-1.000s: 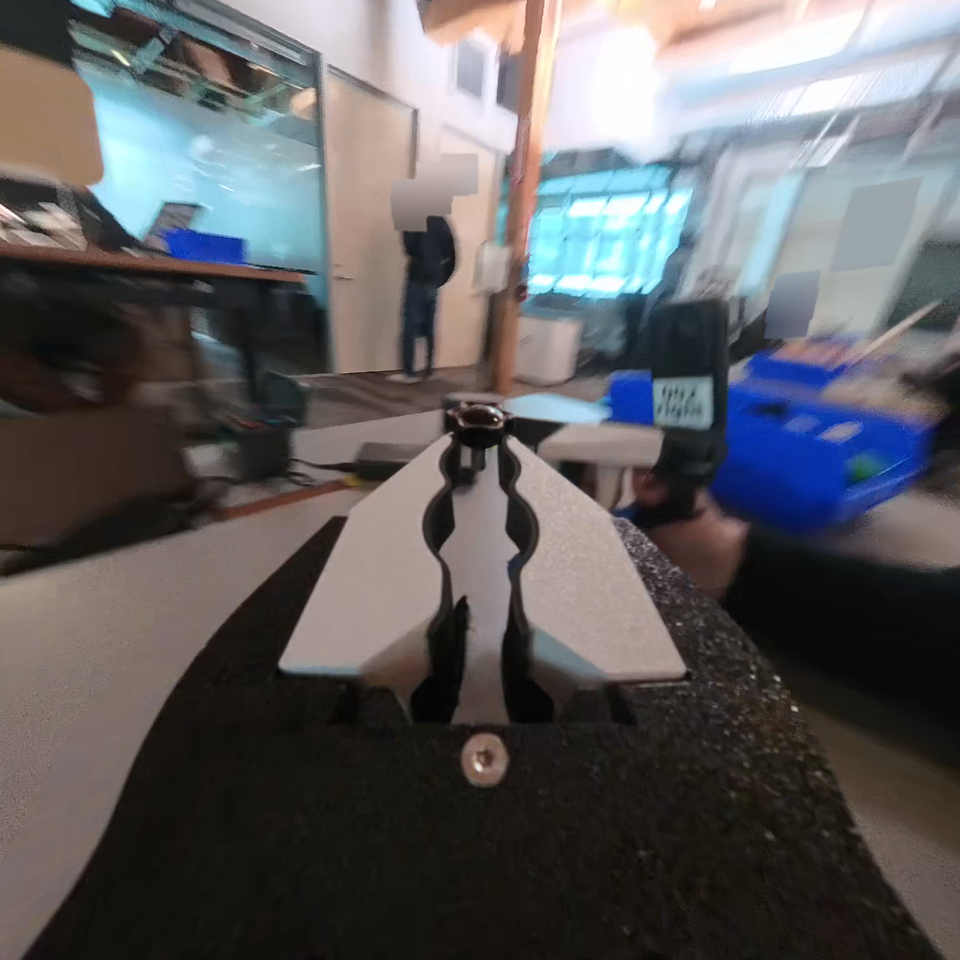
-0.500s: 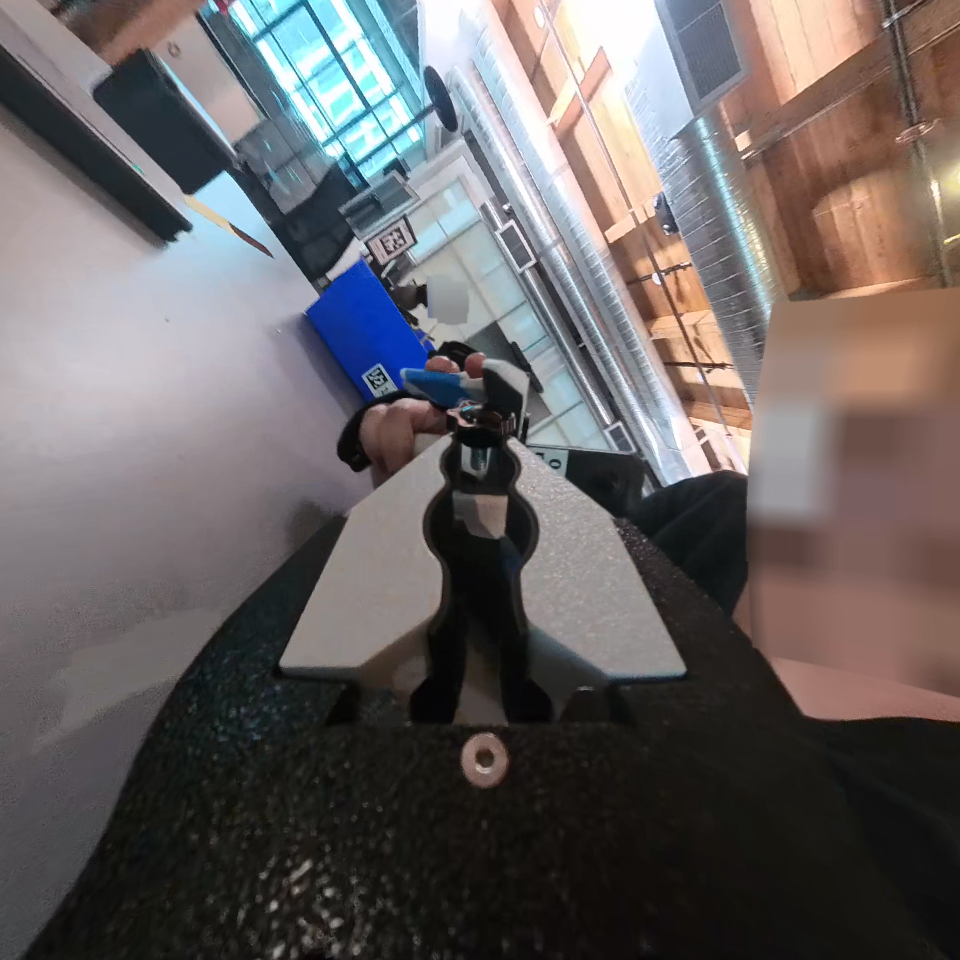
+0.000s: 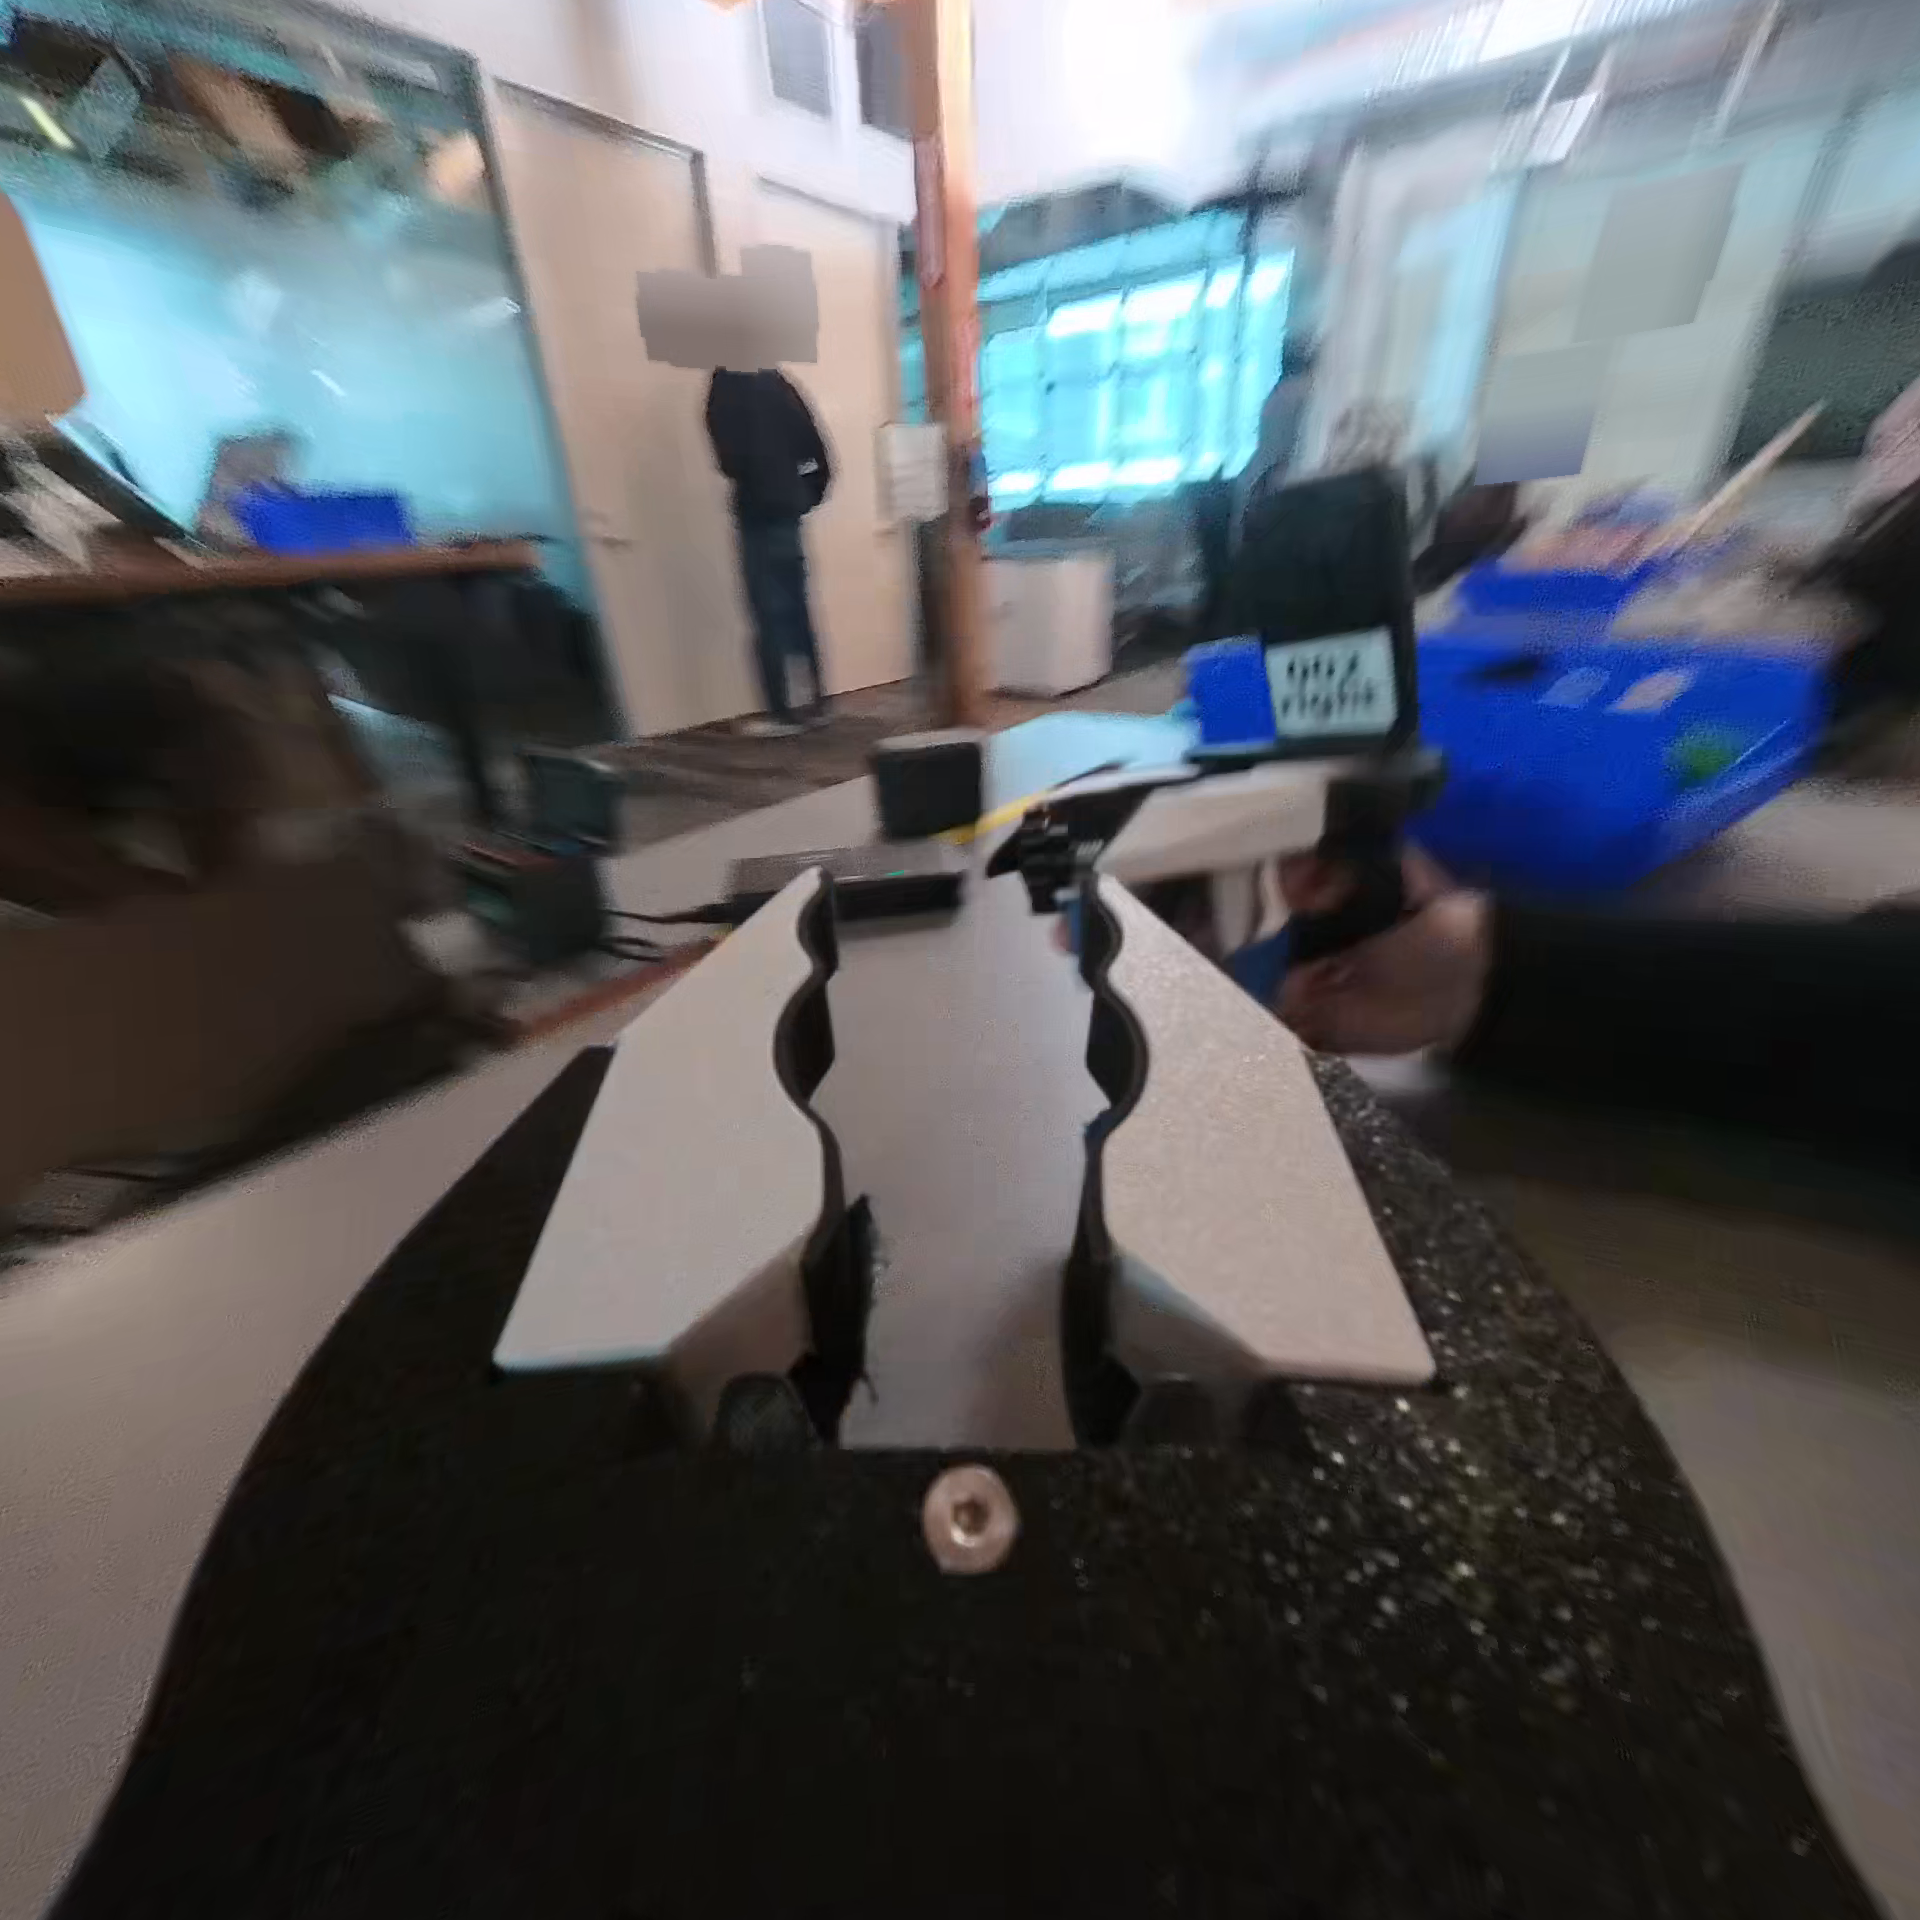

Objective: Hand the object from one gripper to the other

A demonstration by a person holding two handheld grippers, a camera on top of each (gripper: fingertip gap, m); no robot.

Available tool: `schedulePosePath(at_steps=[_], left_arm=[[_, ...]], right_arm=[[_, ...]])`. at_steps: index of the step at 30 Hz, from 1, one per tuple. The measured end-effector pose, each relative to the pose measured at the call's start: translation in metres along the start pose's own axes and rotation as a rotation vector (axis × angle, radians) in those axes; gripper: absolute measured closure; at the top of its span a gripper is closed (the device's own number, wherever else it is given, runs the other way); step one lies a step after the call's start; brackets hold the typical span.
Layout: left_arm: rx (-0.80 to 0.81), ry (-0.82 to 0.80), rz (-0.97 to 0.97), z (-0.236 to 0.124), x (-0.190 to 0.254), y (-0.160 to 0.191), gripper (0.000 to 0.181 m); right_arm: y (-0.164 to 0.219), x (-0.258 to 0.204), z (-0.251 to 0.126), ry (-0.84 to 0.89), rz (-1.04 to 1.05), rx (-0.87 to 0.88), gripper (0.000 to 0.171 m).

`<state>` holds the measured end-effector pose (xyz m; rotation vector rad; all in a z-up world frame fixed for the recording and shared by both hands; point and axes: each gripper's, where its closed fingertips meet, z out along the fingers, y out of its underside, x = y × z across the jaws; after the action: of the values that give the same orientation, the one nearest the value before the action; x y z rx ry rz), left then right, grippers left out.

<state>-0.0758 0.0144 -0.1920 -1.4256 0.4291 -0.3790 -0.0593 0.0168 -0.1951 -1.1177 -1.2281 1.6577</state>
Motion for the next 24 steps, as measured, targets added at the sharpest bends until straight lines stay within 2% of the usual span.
schedulePosePath(at_steps=[4,6,9,13,19,21,24], left_arm=[[-0.16,-0.173,0.554,0.005,0.011,0.007,0.134],[-0.214,-0.21,0.735,0.011,0.018,0.011,0.136],[-0.198,-0.222,0.915,0.02,0.036,0.006,0.142],[-0.188,-0.188,0.949,0.027,0.05,0.007,0.144],[-0.181,-0.195,0.966,0.028,0.052,0.005,0.158],[-0.207,-0.21,0.947,0.029,0.047,0.008,0.158],[-0.288,-0.29,0.857,0.029,0.026,0.014,0.158]], right_arm=[[-0.023,-0.009,-0.013,-0.283,0.444,0.161,0.146],[-0.024,-0.012,-0.017,-0.374,0.584,0.163,0.147],[-0.014,-0.019,-0.016,-0.467,0.734,0.085,0.146],[-0.006,-0.035,-0.016,-0.592,0.853,0.011,0.146],[-0.003,-0.041,-0.018,-0.631,0.879,-0.023,0.145],[-0.002,-0.035,-0.016,-0.575,0.838,-0.014,0.145],[0.004,-0.009,-0.009,-0.358,0.694,0.008,0.138]])
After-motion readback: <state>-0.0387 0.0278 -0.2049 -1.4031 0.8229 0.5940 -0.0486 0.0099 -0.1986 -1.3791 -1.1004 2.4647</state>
